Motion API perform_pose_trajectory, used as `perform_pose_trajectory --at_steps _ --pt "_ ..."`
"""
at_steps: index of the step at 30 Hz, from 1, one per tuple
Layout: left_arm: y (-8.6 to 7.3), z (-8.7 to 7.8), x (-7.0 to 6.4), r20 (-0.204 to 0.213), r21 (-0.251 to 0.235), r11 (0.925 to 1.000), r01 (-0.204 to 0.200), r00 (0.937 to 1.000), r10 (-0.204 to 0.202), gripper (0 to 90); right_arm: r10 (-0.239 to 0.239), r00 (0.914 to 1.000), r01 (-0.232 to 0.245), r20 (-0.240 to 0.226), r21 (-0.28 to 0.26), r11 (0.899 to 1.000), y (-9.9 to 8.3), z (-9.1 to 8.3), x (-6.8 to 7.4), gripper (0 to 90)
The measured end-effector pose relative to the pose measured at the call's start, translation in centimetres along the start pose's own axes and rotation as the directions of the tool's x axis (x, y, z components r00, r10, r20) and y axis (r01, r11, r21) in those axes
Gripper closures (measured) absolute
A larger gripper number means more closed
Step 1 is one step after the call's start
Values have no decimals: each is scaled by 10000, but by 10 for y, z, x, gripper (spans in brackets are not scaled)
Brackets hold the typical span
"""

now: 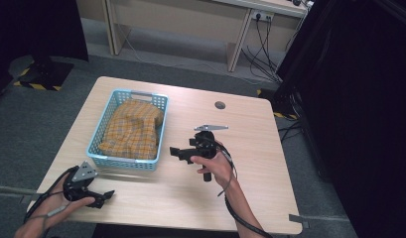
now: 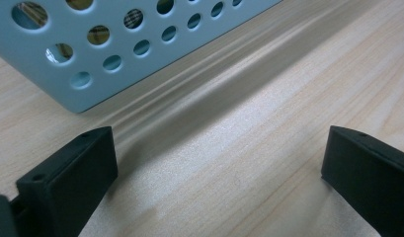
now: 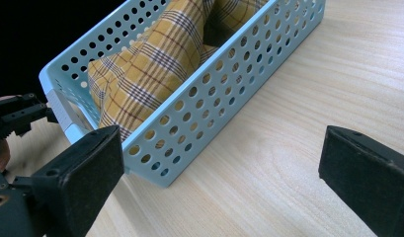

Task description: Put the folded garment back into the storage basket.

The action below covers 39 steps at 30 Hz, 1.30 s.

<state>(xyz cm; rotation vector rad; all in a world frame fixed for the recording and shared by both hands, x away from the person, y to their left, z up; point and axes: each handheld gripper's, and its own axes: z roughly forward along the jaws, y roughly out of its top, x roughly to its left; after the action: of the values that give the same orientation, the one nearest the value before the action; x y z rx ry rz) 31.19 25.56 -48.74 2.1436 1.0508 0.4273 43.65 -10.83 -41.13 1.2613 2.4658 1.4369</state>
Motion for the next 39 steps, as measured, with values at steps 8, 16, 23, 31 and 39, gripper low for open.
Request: perform_pose_trajectory --at_steps 8,16,23,31,39 --pt "0 0 0 0 -19 10000 6 10000 -6 0 23 9999 -25 159 137 9999 -6 0 -6 44" --pt "0 0 0 5 -3 10000 -6 10000 6 0 -90 9998 86 199 186 9998 -10 -2 -8 45" --pt "0 0 0 7 -4 10000 -7 10000 7 0 -113 9996 105 265 311 9995 -14 -3 -9 46" --pt "0 0 0 31 -19 10000 -20 10000 20 0 -43 9995 29 306 449 9990 -21 -1 -13 47" --pt "0 0 0 37 -21 10000 -31 10000 31 0 -80 9992 64 392 415 9991 -21 -5 -13 48"
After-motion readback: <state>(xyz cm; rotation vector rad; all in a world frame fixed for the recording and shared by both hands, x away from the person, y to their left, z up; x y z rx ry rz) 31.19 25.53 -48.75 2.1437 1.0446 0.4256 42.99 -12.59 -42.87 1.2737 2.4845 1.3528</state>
